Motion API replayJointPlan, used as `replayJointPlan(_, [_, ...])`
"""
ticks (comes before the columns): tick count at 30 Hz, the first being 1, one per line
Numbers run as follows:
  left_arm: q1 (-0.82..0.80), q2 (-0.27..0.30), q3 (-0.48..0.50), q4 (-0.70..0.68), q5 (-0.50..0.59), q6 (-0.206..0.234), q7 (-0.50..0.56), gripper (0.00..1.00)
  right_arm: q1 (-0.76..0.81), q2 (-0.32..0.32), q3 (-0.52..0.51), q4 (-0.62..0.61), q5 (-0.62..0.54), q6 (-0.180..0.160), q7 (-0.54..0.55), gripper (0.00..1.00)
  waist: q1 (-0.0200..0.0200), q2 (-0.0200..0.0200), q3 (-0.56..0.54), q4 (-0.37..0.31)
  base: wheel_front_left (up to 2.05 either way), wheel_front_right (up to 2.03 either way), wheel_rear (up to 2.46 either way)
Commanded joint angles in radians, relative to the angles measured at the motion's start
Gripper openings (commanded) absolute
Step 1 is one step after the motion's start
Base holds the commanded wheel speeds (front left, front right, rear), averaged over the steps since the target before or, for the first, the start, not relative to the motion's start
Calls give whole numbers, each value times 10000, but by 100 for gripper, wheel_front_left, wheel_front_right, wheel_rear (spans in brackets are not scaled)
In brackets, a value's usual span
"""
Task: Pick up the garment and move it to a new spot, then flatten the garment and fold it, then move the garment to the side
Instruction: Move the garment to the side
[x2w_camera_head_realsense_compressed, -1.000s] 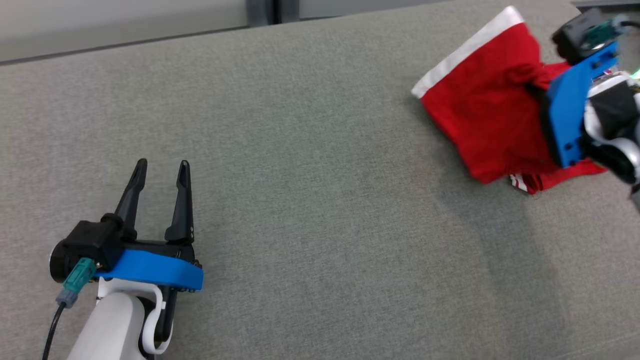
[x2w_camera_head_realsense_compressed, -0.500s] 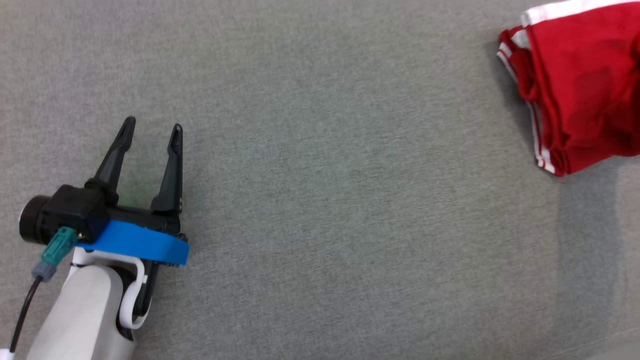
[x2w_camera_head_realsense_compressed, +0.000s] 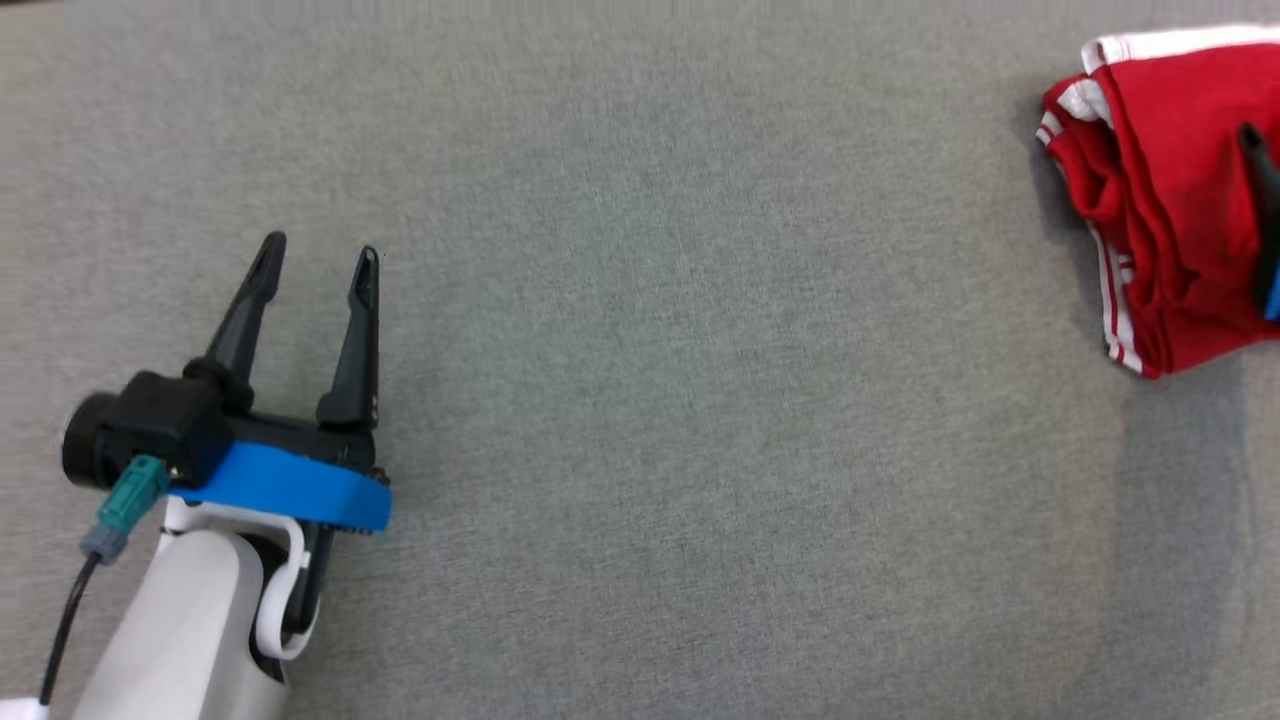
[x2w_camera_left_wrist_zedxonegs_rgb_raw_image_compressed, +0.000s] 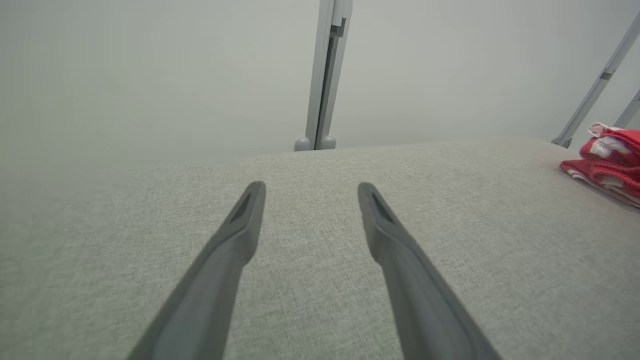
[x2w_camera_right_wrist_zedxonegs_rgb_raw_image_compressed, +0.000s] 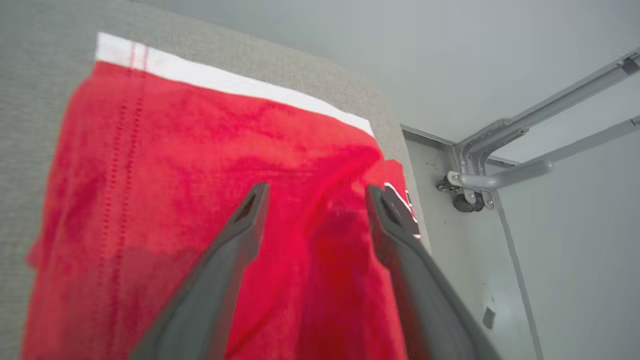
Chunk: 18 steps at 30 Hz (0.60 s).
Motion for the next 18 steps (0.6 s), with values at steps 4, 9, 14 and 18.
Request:
replayJointPlan(4, [552, -266, 140, 391, -242, 159, -359, 100, 729, 647, -529, -53, -421, 3, -904, 100, -1, 0, -1154, -66, 0, 0, 0])
replayJointPlan(9, [1288, -483, 302, 710, -462, 333, -555, 100, 1749, 1385, -786, -939, -541, 3, -1502, 100, -1, 0, -2193, 47, 0, 0, 0])
replayJointPlan(14, [1989, -741, 408, 843, -606, 462, -697, 100, 3157, 1989, -1017, -2366, -429, 3, -1783, 100, -1, 0, -3034, 372, 0, 0, 0])
replayJointPlan(18, [2447, -857, 578, 899, -711, 480, -731, 100, 4519, 2627, -1470, -3669, -230, 3, -2135, 100, -1, 0, -3489, 717, 0, 0, 0])
